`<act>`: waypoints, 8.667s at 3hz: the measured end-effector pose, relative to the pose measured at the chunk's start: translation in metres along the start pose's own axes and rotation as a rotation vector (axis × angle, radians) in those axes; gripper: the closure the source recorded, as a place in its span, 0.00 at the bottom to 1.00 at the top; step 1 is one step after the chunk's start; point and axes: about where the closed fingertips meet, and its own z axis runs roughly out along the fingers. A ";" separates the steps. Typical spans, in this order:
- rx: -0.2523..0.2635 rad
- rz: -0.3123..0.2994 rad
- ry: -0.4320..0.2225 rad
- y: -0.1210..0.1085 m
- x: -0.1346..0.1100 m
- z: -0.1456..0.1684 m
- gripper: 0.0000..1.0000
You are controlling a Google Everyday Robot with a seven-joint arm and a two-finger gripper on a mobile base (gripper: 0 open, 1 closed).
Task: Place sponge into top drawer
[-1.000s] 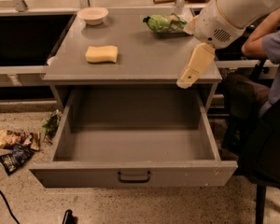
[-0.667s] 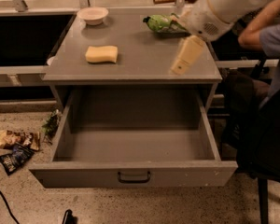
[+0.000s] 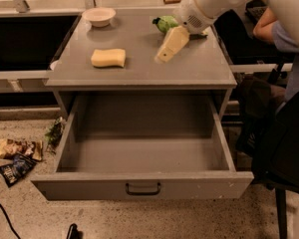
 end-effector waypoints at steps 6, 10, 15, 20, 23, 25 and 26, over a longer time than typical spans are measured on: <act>-0.028 0.081 -0.267 0.004 -0.079 0.145 0.00; 0.005 0.178 -0.394 -0.016 -0.081 0.214 0.00; -0.034 0.198 -0.496 -0.009 -0.092 0.196 0.89; -0.066 -0.031 -0.473 0.052 -0.106 0.093 1.00; -0.119 -0.026 -0.350 0.136 -0.063 0.087 1.00; -0.113 0.057 -0.256 0.163 -0.027 0.107 1.00; -0.114 0.132 -0.171 0.192 0.011 0.134 1.00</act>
Offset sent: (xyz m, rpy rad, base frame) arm 0.0597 0.1137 -0.0053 0.2616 -0.0877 0.1355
